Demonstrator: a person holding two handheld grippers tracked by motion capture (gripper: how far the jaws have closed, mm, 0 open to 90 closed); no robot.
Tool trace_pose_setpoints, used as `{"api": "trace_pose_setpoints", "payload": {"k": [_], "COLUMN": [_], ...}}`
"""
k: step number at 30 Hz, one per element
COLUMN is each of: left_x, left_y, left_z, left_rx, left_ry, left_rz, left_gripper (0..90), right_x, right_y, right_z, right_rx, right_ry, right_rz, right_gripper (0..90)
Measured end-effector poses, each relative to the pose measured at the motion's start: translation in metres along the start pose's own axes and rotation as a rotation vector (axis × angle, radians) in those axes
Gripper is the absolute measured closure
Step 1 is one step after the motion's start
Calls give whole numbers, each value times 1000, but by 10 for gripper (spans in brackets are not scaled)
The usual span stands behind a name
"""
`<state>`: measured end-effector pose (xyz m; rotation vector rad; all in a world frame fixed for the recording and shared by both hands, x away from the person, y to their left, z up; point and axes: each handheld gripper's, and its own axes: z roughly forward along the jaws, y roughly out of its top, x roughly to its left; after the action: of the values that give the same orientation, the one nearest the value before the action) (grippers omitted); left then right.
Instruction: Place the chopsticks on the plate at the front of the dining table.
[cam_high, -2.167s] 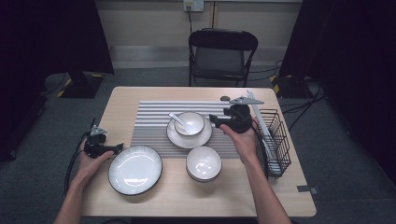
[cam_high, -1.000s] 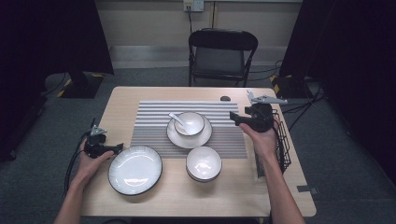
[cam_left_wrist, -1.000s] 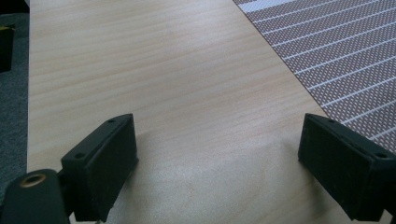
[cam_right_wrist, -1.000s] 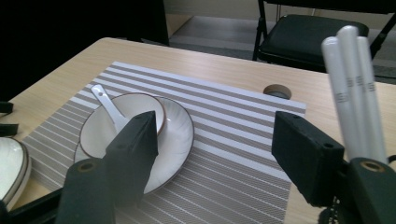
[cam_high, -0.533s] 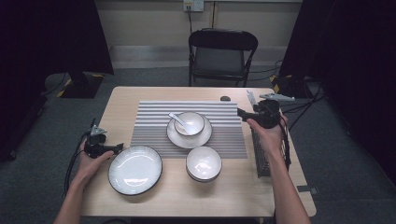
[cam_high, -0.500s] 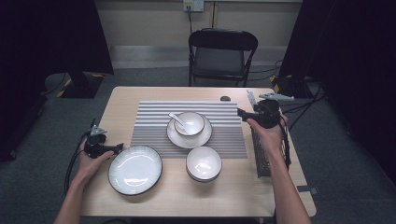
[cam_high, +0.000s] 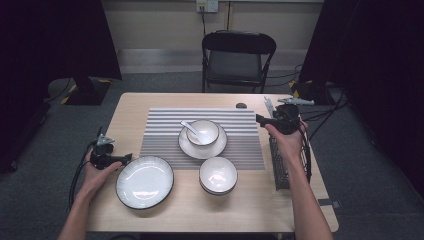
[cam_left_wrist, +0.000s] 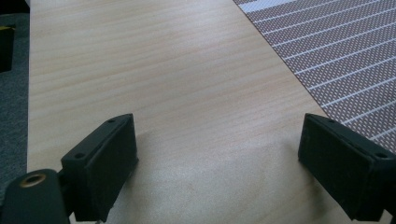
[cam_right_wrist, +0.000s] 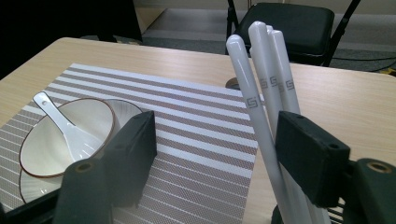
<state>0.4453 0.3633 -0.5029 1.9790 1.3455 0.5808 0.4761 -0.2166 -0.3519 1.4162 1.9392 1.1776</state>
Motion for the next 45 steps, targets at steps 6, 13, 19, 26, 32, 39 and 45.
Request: {"api": "trace_pose_setpoints", "payload": {"k": [6, 13, 19, 26, 32, 39, 45], "left_x": [0, 0, 0, 0, 0, 0, 0], "left_y": [0, 0, 0, 0, 0, 0, 0], "left_z": [0, 0, 0, 0, 0, 0, 0], "left_rx": [0, 0, 0, 0, 0, -1, -1], "left_ry": [0, 0, 1, 1, 2, 2, 3], "left_rz": [0, 0, 0, 0, -1, -1, -1], "left_gripper": [112, 111, 112, 112, 112, 112, 113], "right_x": [1, -3, -4, -5, -7, -6, -6], "right_y": [-2, -9, -11, -14, -18, -19, -19], "right_z": [-4, -7, -14, -17, -21, -22, -16], "right_rx": [-13, -7, -11, -7, -6, 21, 48], "right_ry": [11, 12, 21, 16, 11, -4, -38], "right_rz": [-2, 7, -2, -7, -6, -30, -32], "right_gripper": [347, 430, 507, 620, 704, 737, 747]}}
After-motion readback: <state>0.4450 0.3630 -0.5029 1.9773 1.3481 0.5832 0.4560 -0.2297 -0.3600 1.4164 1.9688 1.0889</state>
